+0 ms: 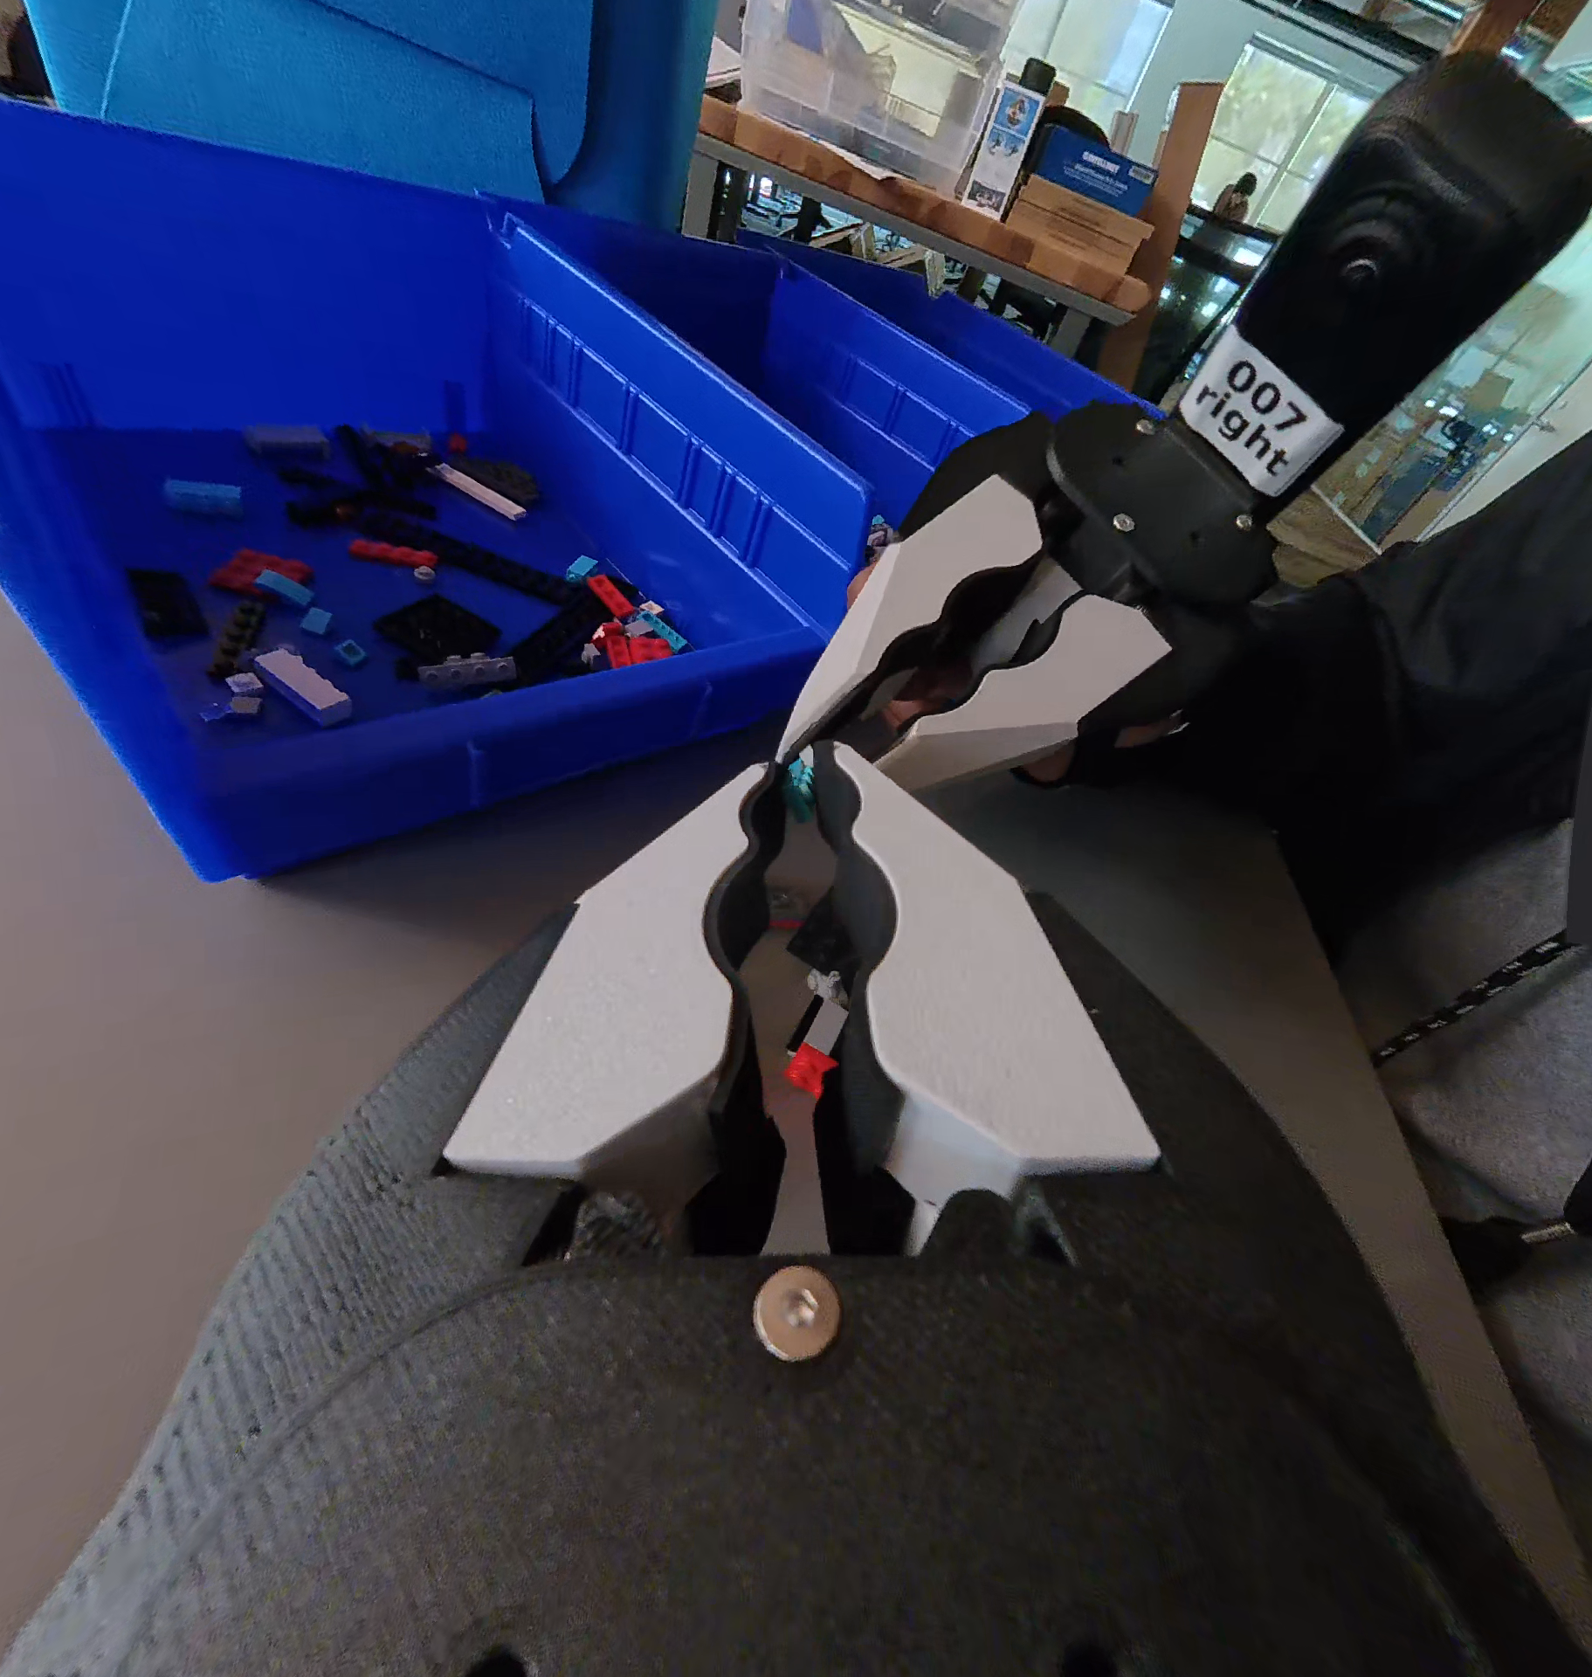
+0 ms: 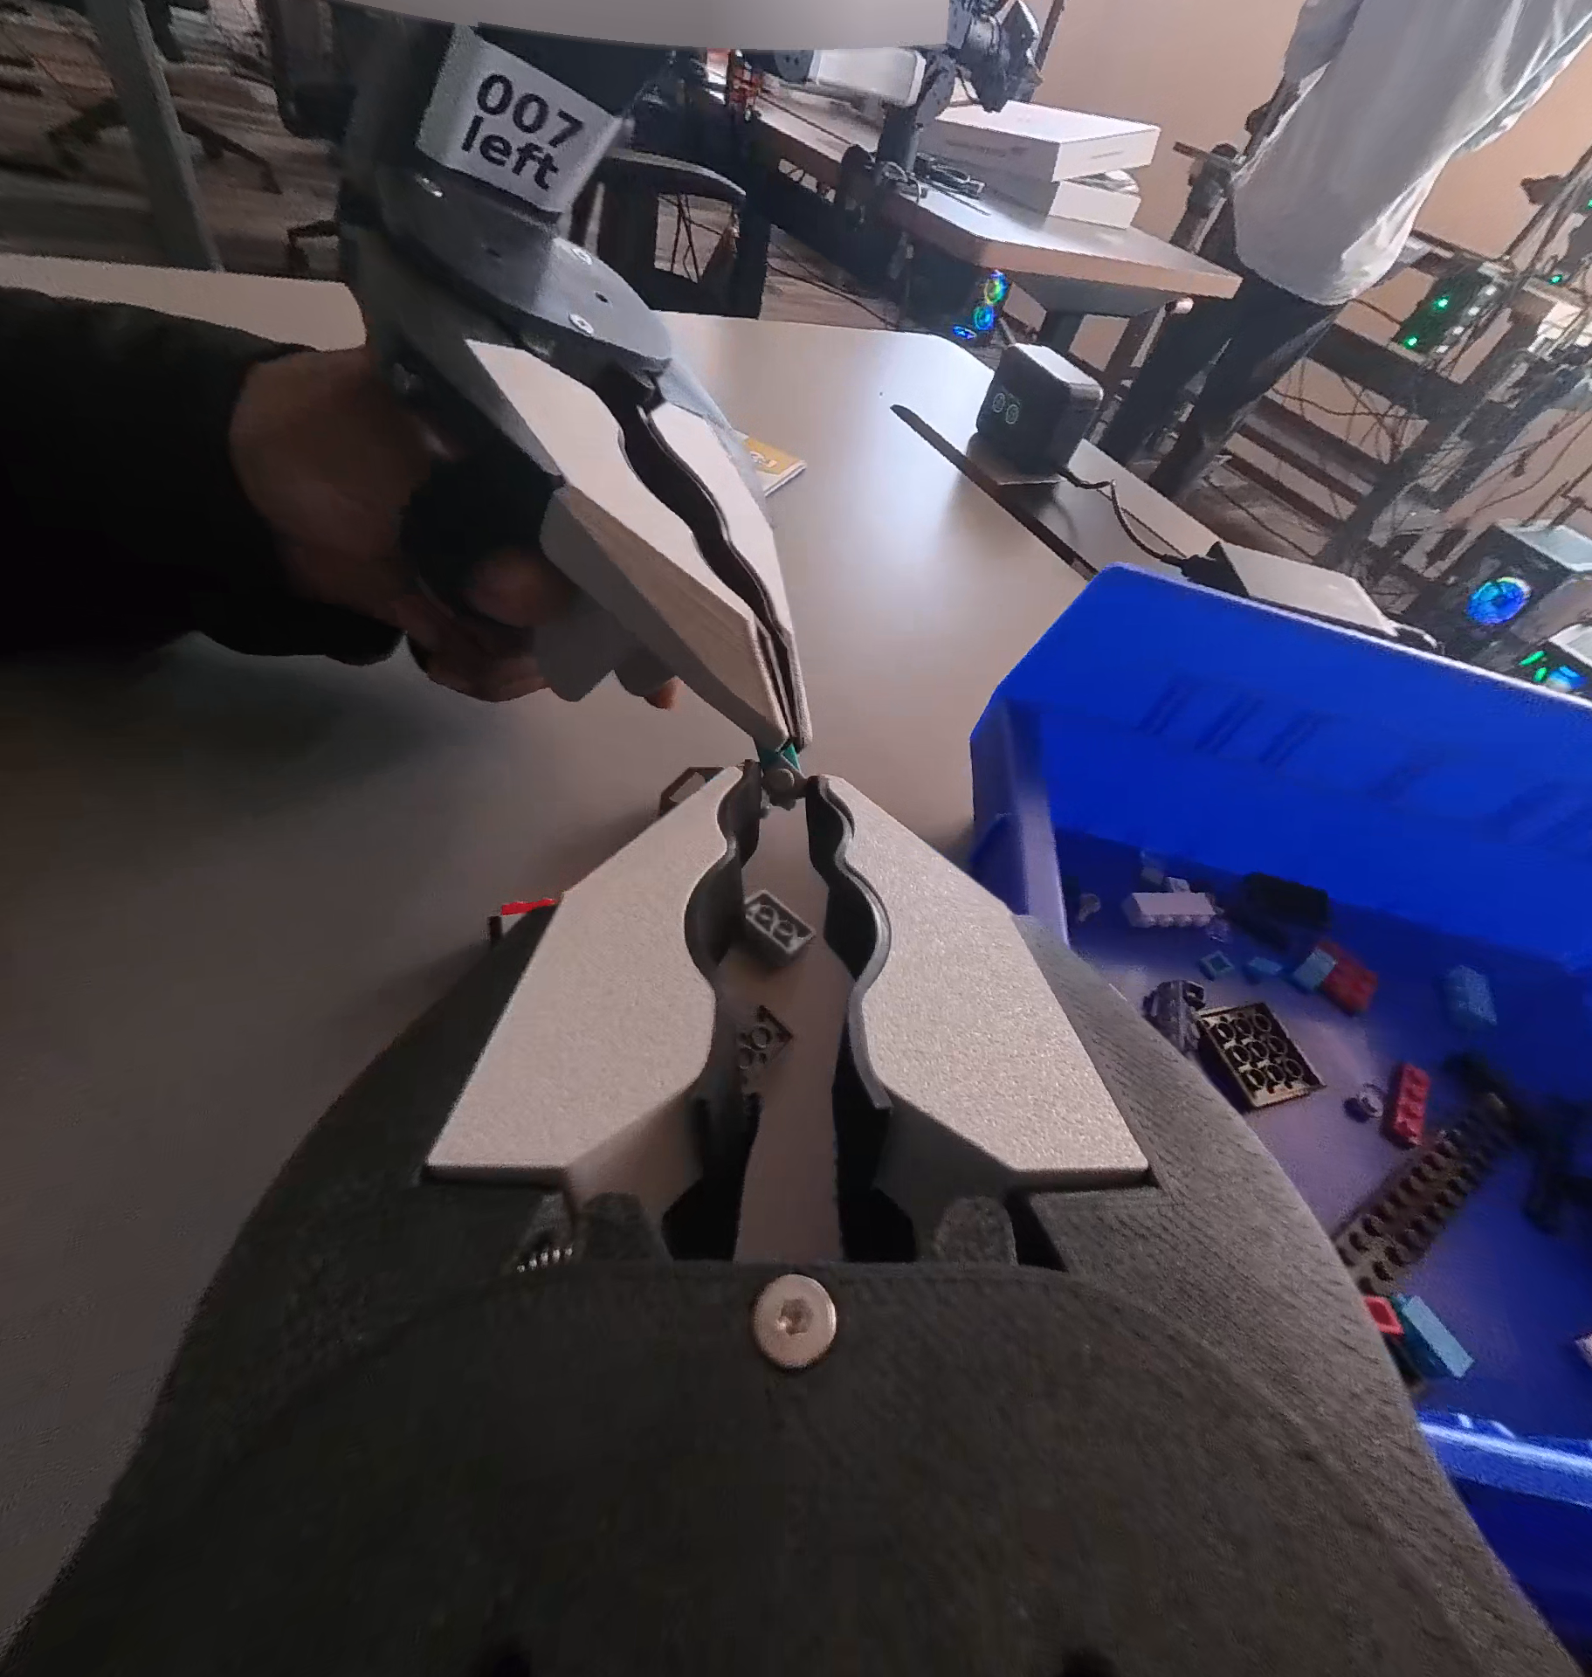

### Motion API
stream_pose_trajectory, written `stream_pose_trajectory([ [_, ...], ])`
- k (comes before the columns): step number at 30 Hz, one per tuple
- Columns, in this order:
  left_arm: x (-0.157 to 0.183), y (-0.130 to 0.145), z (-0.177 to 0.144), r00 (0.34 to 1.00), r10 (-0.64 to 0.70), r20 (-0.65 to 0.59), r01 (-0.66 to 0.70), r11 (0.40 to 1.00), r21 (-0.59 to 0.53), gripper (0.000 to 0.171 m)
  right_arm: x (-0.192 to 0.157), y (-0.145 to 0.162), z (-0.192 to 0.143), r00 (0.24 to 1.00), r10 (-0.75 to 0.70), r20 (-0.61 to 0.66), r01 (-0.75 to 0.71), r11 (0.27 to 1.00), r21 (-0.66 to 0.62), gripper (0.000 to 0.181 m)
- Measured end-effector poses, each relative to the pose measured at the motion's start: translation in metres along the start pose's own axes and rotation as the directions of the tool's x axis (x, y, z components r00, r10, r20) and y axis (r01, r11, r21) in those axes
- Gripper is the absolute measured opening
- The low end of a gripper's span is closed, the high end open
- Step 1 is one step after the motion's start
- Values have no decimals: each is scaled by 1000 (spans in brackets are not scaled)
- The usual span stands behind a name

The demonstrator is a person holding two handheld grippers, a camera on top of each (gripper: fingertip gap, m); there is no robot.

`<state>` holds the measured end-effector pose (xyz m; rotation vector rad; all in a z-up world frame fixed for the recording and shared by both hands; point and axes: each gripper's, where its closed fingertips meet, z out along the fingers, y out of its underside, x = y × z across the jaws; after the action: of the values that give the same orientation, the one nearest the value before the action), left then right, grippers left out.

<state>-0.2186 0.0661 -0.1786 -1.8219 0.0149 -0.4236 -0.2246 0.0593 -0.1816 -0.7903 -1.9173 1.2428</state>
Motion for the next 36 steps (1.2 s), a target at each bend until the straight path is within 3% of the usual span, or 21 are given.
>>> stream_pose_trajectory([
  [13,2,0,-1,999,48,-25,-47,999,12,9,-2,-1,-2,979,175,101,-178,984,21,10],
  [25,3,-2,-2,998,15,-55,-13,999,30,10,-3,-4,-4,908,360,215,-374,927,30,11],
  [28,-1,-1,0,994,-96,-51,97,995,28,9,1,-1,-2,957,255,139,-262,964,35,12],
  [31,-5,-1,1,970,-238,-53,240,970,37,6,5,0,-2,999,39,7,-39,998,38,13],
  [36,-9,0,1,906,-417,-78,421,905,53,6,6,-3,-3,942,-300,-152,303,953,0,26],
])
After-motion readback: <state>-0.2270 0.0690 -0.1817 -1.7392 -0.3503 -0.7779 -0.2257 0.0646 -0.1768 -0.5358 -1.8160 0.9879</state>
